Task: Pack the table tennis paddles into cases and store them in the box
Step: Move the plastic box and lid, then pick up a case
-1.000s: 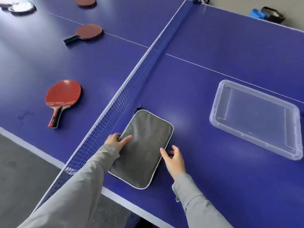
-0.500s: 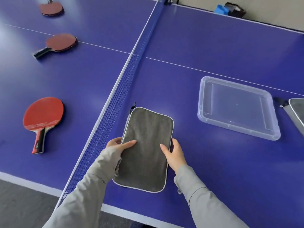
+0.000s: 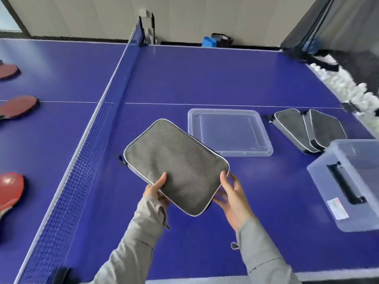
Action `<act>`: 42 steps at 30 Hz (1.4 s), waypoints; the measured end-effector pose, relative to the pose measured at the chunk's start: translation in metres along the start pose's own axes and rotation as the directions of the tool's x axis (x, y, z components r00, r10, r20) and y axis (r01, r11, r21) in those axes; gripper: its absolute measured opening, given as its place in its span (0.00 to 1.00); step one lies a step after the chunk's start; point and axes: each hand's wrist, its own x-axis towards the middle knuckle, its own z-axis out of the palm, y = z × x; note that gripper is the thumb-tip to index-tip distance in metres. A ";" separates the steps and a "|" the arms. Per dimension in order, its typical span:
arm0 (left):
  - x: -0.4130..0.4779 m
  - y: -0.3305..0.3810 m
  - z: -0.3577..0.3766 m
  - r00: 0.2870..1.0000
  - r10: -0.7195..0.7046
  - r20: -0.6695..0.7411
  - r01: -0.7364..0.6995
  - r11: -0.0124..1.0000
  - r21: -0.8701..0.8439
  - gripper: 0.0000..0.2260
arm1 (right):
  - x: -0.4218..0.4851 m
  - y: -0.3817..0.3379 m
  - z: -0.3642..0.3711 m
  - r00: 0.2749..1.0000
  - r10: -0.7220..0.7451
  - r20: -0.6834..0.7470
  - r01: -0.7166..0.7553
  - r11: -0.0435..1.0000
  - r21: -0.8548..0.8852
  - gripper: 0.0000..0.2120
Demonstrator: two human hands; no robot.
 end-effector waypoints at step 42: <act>-0.064 -0.341 0.460 0.858 0.228 0.460 -0.476 0.690 0.545 0.30 | -0.001 -0.325 -0.606 0.857 -0.424 -0.293 0.275 0.857 -0.436 0.13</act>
